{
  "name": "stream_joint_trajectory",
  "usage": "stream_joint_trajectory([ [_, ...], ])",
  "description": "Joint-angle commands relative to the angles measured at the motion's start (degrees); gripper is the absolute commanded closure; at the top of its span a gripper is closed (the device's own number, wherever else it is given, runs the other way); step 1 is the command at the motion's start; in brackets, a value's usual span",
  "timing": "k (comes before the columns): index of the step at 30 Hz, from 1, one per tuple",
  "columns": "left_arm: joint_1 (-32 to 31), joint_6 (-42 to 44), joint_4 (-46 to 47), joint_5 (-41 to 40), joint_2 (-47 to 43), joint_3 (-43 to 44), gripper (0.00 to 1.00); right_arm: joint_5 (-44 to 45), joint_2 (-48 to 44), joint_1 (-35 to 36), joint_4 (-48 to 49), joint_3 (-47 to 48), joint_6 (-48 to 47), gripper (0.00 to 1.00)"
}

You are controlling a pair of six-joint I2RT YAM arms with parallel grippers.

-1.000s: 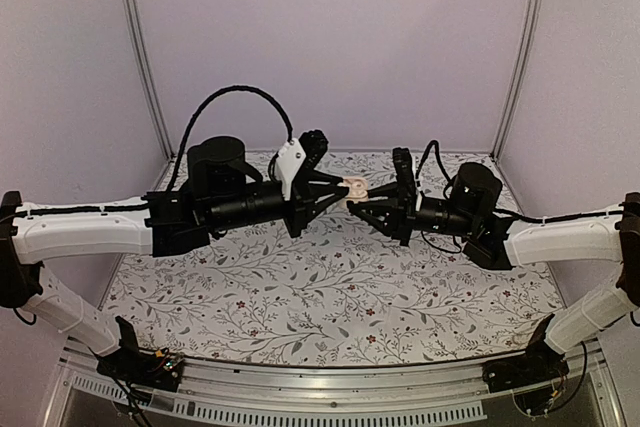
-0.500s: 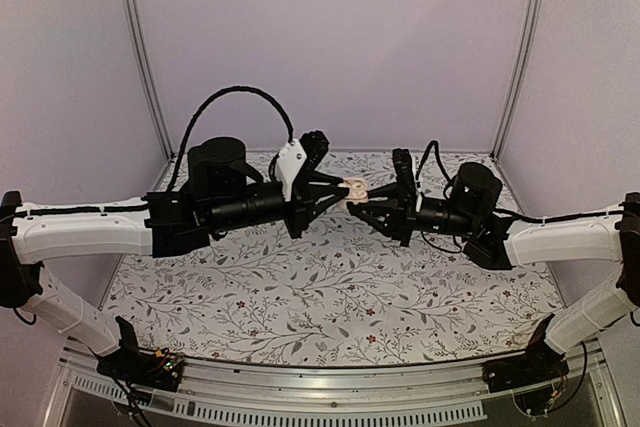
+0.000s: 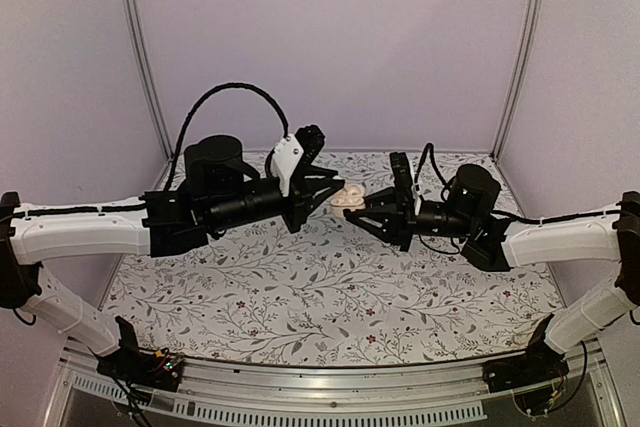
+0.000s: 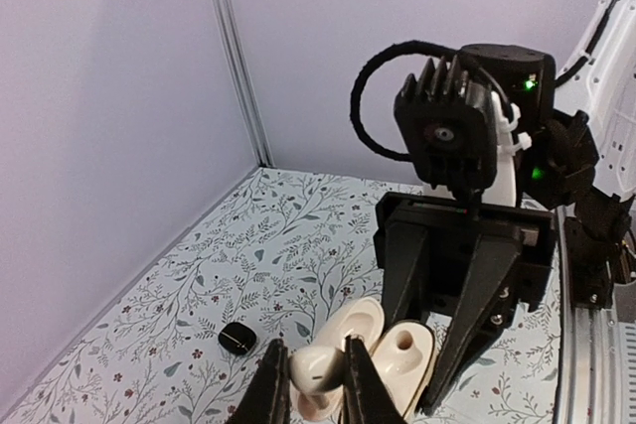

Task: Insert the wireless bluetooth earbuds into the charging case
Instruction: Insert the left earbud into the left side groove of the charging case.

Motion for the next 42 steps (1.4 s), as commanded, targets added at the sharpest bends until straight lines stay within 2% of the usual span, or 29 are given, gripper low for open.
stream_joint_trajectory([
  [1,0.24,1.02,1.49,-1.01,-1.58,0.57,0.92,-0.61,0.73,0.43,3.1,1.28,2.13,1.0],
  [15,0.08,0.59,2.64,4.63,-2.55,-1.48,0.92,1.8,1.01,0.35,4.23,1.75,5.99,1.0],
  [42,-0.31,-0.2,3.4,3.7,-0.21,-1.94,0.92,0.5,0.18,0.35,7.24,1.83,8.01,1.0],
])
